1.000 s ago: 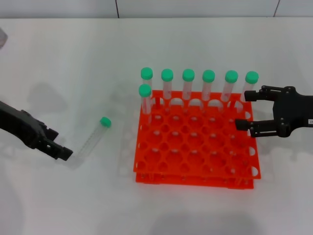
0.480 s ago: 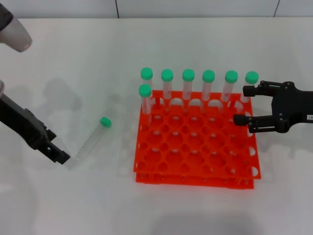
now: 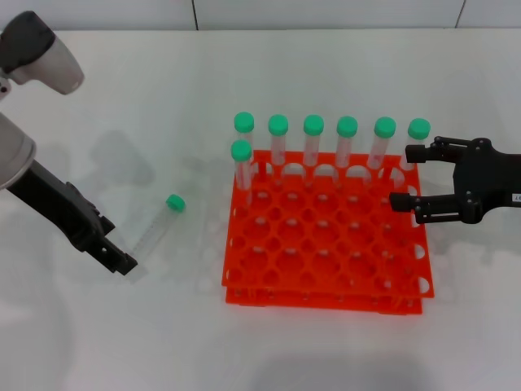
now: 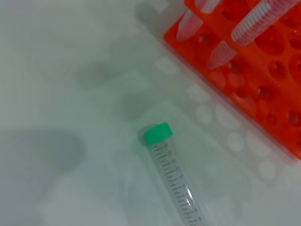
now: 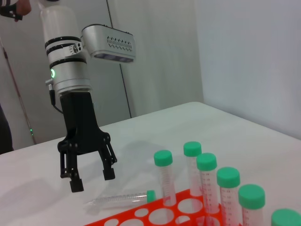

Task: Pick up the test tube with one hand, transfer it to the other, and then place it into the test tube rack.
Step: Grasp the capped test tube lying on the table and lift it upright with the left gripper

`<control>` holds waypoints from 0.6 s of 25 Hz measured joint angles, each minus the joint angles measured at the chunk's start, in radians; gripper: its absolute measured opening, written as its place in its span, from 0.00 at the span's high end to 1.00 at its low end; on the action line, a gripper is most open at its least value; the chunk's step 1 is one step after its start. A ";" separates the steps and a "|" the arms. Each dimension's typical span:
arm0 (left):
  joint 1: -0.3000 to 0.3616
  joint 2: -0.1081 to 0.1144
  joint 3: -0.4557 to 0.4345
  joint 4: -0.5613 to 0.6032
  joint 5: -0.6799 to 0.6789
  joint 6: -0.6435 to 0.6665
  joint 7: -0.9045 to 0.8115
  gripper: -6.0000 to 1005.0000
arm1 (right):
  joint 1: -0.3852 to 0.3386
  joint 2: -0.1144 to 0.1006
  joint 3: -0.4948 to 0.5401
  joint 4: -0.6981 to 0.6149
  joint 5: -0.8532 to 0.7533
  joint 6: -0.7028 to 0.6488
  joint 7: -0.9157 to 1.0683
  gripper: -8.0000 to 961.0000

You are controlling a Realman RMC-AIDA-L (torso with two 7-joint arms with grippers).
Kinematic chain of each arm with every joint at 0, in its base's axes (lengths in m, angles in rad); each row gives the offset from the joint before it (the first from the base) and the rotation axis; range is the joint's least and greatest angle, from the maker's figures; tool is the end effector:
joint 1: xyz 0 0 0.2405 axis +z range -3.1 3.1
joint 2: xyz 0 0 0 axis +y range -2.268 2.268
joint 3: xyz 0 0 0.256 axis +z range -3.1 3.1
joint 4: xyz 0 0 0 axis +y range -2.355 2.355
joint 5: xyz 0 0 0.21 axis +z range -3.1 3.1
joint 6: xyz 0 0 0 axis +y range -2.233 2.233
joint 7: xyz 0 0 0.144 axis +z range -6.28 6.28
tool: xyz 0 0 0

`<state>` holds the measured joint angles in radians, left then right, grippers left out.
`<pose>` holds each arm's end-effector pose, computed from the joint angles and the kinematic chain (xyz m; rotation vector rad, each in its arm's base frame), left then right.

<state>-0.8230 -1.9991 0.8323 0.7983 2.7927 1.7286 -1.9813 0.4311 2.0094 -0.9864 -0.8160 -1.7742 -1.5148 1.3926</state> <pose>-0.2499 0.3621 0.0325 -2.8838 -0.9797 0.6061 0.2542 0.3300 0.0224 -2.7574 0.4197 0.6282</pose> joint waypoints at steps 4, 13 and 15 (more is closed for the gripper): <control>0.001 -0.009 0.022 -0.016 -0.002 -0.022 0.001 0.13 | -0.002 0.000 0.000 0.001 0.000 0.000 -0.001 0.11; -0.001 -0.018 0.030 -0.040 -0.008 -0.045 0.003 0.13 | -0.003 0.000 0.000 0.006 0.000 -0.001 -0.001 0.11; -0.001 -0.019 0.030 -0.040 -0.008 -0.046 0.003 0.13 | -0.003 0.000 0.000 0.007 0.000 -0.001 -0.001 0.11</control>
<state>-0.8243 -2.0186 0.8620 0.7587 2.7842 1.6826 -1.9782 0.4279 2.0094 -0.9863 -0.8090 -1.7746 -1.5156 1.3912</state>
